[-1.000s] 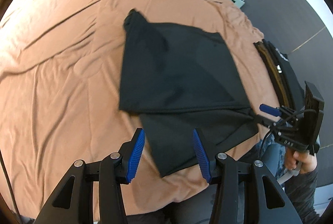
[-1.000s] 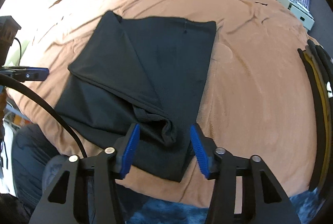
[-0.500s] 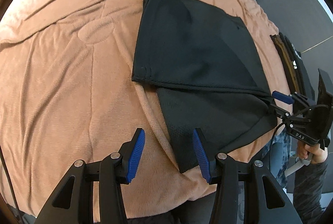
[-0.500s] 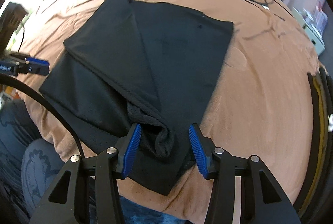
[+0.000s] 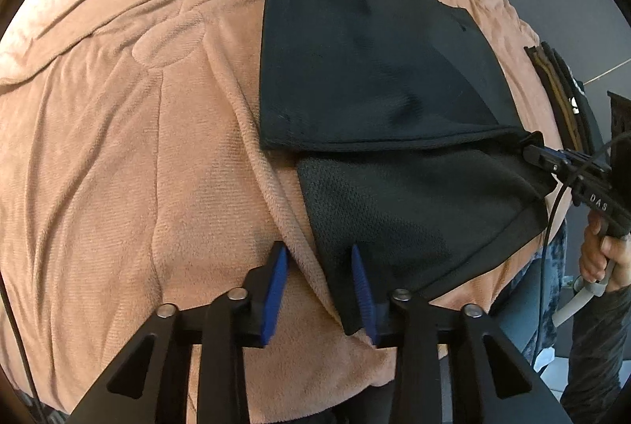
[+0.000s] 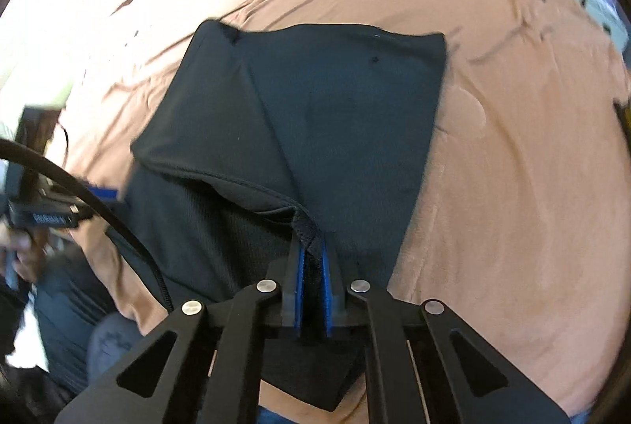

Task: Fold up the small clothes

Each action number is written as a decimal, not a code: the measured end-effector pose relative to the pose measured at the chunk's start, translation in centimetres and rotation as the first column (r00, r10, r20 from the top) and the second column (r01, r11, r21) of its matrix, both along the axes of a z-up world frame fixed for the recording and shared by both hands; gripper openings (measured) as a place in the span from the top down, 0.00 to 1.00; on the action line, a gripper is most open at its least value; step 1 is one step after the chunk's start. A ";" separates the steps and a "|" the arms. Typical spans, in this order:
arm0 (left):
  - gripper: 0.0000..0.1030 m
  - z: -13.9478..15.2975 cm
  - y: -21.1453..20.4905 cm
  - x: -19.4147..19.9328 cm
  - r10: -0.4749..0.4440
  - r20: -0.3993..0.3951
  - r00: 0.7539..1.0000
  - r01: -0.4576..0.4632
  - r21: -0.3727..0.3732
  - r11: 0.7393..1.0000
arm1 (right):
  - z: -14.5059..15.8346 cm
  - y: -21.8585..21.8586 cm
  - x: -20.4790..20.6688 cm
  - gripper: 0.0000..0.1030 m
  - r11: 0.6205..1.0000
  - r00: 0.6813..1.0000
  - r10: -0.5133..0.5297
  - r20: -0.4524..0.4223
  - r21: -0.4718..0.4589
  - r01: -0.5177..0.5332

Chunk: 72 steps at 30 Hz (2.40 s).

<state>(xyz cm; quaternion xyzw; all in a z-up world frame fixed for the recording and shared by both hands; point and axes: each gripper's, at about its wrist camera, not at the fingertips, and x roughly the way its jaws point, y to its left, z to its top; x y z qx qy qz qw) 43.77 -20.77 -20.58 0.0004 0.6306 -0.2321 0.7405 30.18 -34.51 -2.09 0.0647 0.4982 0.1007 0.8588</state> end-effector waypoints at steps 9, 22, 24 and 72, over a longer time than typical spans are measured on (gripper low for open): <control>0.91 0.4 0.2 -0.3 -0.020 0.013 1.000 0.020 -0.012 1.000 | 0.7 -2.8 -2.6 0.98 0.982 0.997 -0.072 -0.004 0.175 0.072; 0.91 0.8 0.3 -0.4 -0.039 -0.008 0.999 0.038 -0.029 0.999 | -1.0 -1.9 -4.2 0.91 0.992 0.992 -0.119 -0.041 -0.049 0.117; 0.90 1.0 0.5 -0.3 -0.034 -0.006 0.999 0.034 -0.038 0.999 | -0.3 -1.6 -4.4 0.75 0.991 0.992 -0.118 -0.037 -0.074 0.115; 0.86 2.1 8.8 1.4 0.138 -0.003 0.990 -0.137 -0.133 0.982 | 1.3 13.5 5.6 1.00 0.918 0.967 0.254 0.031 -0.322 -0.231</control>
